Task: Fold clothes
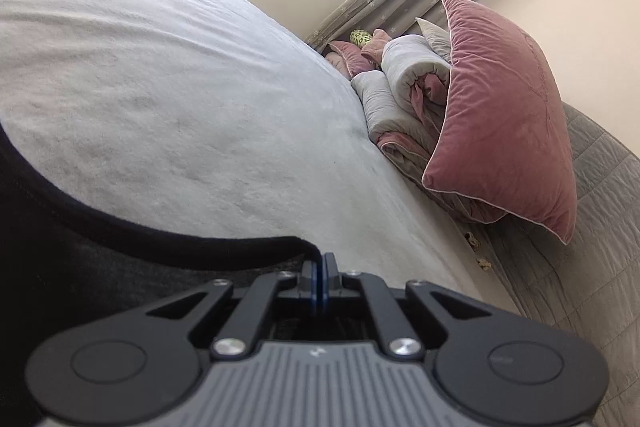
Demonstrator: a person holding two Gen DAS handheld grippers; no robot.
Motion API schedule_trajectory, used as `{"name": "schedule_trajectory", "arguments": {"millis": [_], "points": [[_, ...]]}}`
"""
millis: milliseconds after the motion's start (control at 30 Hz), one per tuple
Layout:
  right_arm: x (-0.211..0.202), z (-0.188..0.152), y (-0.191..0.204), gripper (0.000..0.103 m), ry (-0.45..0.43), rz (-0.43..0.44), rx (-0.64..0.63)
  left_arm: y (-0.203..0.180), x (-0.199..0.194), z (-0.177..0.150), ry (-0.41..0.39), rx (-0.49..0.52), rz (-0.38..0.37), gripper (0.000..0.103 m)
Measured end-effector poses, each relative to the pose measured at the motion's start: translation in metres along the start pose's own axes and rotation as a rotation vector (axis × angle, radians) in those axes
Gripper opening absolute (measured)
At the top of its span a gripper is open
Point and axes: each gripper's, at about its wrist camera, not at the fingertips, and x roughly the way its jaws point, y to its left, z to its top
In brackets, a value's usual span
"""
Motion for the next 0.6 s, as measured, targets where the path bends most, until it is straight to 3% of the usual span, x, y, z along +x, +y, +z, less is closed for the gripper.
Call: {"name": "schedule_trajectory", "arguments": {"millis": [167,333,467,533,600], "points": [[0.012,0.014,0.003,0.002,0.034,-0.04,-0.026,-0.006,0.001,0.001,-0.096,0.041,0.023,0.002],[0.044,0.0,0.002,0.0,0.078,-0.182,-0.073,-0.001,0.019,0.0,-0.022,0.029,0.115,0.002],[0.041,0.0,-0.007,0.0,0.054,-0.172,-0.008,-0.004,0.019,-0.001,-0.025,0.057,0.133,0.002],[0.033,0.005,-0.014,0.015,0.046,-0.09,0.074,-0.005,0.019,-0.002,-0.026,0.064,0.136,0.002],[0.026,0.009,-0.026,0.018,0.038,0.062,0.196,-0.003,0.019,-0.002,-0.027,0.056,0.131,0.003]]}}
